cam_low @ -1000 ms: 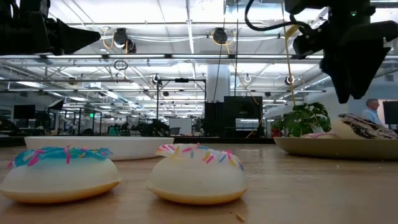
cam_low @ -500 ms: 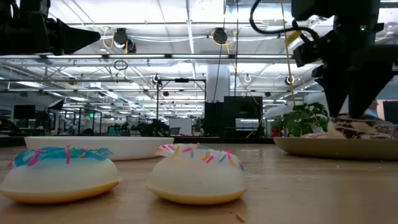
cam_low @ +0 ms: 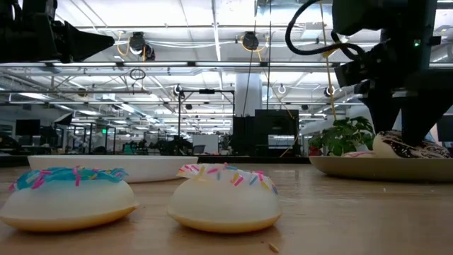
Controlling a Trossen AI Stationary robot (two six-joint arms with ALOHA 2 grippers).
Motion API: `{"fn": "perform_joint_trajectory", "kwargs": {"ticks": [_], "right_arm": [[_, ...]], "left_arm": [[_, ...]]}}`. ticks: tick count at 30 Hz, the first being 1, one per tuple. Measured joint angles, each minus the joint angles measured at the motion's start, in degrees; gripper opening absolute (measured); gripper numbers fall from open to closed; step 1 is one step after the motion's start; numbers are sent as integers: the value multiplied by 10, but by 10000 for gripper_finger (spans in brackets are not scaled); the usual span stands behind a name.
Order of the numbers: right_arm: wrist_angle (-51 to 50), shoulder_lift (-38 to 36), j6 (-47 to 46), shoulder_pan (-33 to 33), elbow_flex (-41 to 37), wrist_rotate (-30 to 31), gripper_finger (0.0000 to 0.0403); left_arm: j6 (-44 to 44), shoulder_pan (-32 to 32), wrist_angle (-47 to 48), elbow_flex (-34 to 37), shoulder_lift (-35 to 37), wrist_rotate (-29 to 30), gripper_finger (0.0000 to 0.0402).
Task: Pick & Place donuts
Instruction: Put the big black donut on the gray plate
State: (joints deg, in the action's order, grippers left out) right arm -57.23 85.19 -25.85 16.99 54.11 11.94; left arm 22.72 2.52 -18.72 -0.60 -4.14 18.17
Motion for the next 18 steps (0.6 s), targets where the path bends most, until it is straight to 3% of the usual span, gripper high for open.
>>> {"fn": "perform_joint_trajectory", "kwargs": {"ticks": [8,18], "right_arm": [[1,26,-1,0,0,2,301],[3,27,-3,0,0,-1,152]], "left_arm": [[0,0,0,0,0,0,47],[0,0,0,0,0,0,47]]}}
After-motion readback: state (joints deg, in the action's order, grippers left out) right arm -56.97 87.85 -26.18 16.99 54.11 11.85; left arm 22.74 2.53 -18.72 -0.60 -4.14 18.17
